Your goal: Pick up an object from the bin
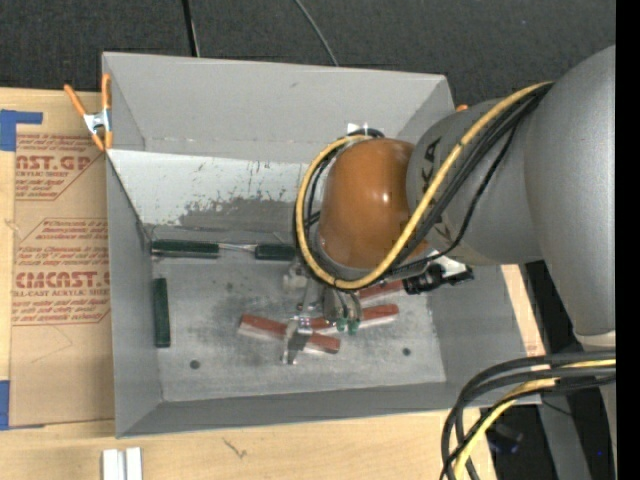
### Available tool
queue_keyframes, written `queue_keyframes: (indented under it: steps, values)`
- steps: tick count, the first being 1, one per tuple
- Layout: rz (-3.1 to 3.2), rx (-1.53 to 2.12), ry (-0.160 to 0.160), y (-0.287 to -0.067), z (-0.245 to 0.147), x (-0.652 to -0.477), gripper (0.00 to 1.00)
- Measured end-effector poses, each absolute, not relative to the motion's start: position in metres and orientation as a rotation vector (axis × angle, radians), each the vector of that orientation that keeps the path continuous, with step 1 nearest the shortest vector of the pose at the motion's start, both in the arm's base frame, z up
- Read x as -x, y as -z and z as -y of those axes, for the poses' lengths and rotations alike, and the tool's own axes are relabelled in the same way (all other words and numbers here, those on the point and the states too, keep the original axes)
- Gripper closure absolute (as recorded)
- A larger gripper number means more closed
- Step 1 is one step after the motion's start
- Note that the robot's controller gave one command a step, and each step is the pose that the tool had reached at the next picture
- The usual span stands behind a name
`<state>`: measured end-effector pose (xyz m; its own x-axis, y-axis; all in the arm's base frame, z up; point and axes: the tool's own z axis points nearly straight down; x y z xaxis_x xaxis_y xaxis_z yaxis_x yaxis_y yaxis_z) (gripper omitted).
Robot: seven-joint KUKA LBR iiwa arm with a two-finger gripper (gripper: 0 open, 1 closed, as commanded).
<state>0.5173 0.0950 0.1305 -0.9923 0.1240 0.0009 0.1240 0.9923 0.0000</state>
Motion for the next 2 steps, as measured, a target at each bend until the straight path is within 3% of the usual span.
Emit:
queue_keyframes:
  steps: [1,2]
  values:
    - [3.145,-0.024,0.001,-0.077,-0.064,-0.493,0.00]
    - [3.156,0.037,0.001,-0.075,-0.117,-0.486,1.00]
